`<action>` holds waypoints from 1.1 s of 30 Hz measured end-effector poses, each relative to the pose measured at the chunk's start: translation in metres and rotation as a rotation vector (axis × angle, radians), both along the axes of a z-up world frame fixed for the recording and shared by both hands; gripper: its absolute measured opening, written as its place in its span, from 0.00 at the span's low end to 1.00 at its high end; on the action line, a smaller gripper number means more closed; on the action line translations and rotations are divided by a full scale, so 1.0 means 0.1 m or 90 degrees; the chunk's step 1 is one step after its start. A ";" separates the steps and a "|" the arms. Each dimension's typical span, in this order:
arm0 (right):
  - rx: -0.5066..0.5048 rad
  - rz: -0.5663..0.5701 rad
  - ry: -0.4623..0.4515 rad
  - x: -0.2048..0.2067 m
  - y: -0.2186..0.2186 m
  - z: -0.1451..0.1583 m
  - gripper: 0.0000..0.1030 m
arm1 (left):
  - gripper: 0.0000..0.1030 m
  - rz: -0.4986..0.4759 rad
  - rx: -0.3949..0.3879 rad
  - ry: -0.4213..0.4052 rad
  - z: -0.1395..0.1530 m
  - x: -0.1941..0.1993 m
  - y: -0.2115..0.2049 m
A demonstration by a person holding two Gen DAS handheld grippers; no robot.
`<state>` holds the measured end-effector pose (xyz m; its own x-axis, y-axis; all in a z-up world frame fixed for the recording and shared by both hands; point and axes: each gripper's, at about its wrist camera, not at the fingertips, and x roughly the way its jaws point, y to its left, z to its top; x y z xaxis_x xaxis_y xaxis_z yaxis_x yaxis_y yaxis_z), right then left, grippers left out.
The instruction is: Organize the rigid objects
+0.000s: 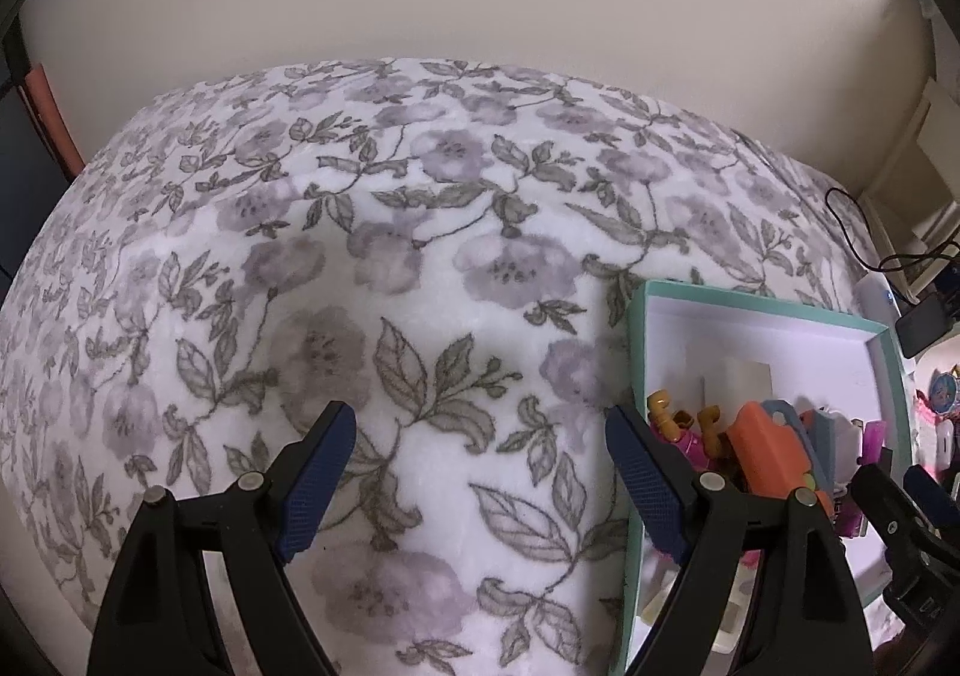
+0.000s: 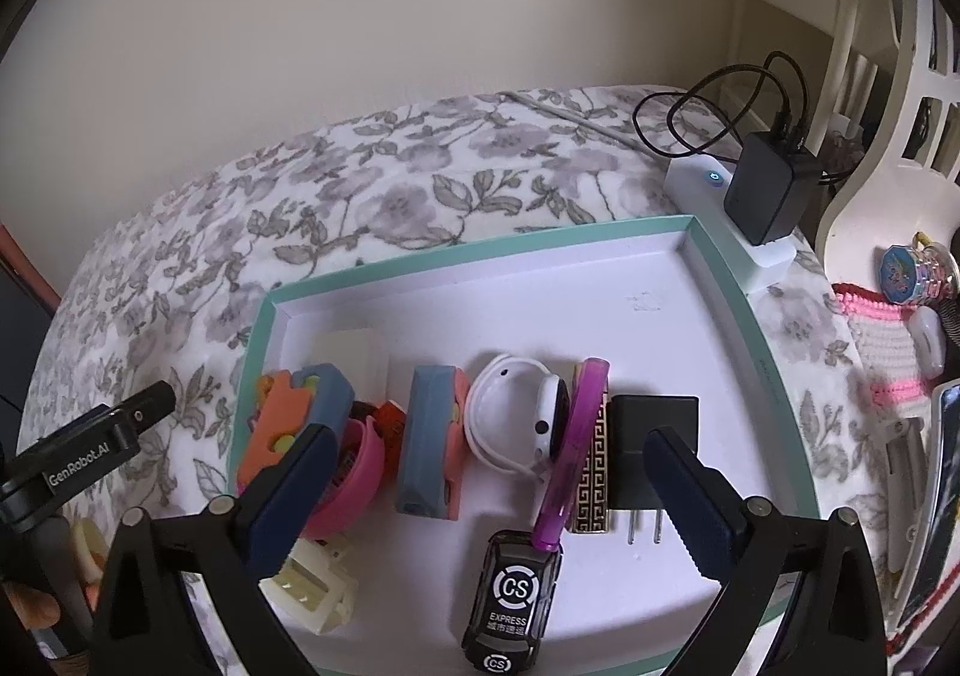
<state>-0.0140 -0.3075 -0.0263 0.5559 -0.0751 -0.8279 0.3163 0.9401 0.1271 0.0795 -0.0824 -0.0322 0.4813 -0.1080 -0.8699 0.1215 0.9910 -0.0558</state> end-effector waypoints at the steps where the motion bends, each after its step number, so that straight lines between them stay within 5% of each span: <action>1: 0.001 0.000 -0.004 0.00 0.00 0.01 1.00 | 0.83 0.001 0.006 -0.003 0.01 0.00 0.00; 11: 0.028 -0.007 -0.047 -0.08 0.06 0.10 1.00 | 0.83 0.020 0.033 -0.018 0.13 -0.11 0.12; 15: 0.026 0.002 -0.041 -0.12 0.12 0.10 1.00 | 0.83 0.062 0.045 -0.051 0.26 -0.19 0.27; 24: 0.013 0.012 -0.023 -0.27 0.26 0.09 1.00 | 0.83 0.049 0.043 -0.078 0.41 -0.45 0.39; 33: -0.009 0.018 -0.017 -0.43 0.38 0.13 1.00 | 0.83 0.019 0.073 -0.041 0.34 -0.67 0.42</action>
<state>-0.0568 -0.2698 -0.0135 0.5800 -0.0701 -0.8116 0.2855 0.9506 0.1219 0.0123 -0.0403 0.0019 0.5379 0.0048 -0.8430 0.0920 0.9937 0.0643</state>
